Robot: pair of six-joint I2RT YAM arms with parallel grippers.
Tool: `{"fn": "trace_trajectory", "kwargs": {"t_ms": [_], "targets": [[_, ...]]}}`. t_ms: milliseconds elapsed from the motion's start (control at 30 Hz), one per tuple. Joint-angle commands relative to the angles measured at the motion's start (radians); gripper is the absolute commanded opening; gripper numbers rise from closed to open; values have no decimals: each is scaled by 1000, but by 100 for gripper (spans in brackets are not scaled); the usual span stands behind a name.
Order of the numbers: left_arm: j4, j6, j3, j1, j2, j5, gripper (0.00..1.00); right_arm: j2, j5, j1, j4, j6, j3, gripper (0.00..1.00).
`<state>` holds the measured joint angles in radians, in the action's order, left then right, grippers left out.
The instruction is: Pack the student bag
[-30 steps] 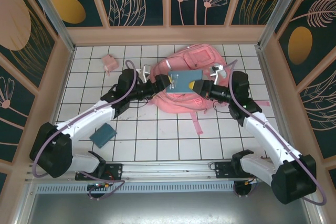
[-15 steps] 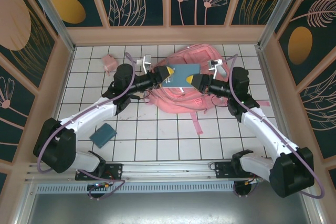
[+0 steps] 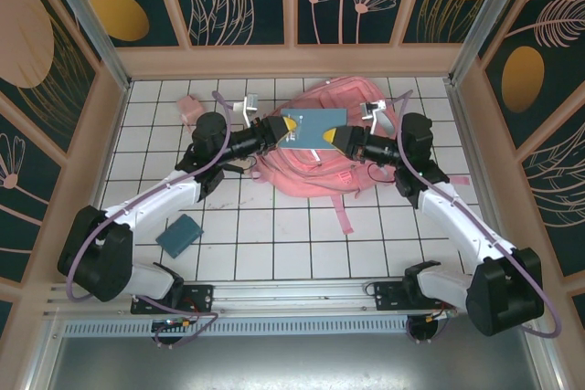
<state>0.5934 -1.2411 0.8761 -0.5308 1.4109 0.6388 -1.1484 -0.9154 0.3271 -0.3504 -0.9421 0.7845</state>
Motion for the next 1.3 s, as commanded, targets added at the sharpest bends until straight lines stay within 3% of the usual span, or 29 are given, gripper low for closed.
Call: {"fn": "trace_trajectory", "kwargs": {"t_ms": [0,400,567,767,1000,1033,1100,1200,1267], "targets": [[-100,97,45,13,-27,-12,66,-13,-20,-4,-32,32,50,0],[-110,102,112,17,86,8,87,-54,-63,-5,-166,-55,62,0],[-86,68,132,16,127,34,87,-60,-62,-6,-171,-56,72,0],[201,-101,73,16,112,115,54,-83,-69,-14,-133,-24,75,0],[189,-107,52,32,70,114,5,-112,-56,-45,-31,41,114,0],[176,-100,52,36,62,110,0,-118,-53,-44,2,65,130,4],[135,-75,57,44,50,103,0,-130,-48,-44,71,112,166,13],[73,-43,53,70,28,85,0,-149,28,-44,224,205,226,41],[29,-30,32,106,3,61,0,-169,98,-41,342,274,275,50]]}}
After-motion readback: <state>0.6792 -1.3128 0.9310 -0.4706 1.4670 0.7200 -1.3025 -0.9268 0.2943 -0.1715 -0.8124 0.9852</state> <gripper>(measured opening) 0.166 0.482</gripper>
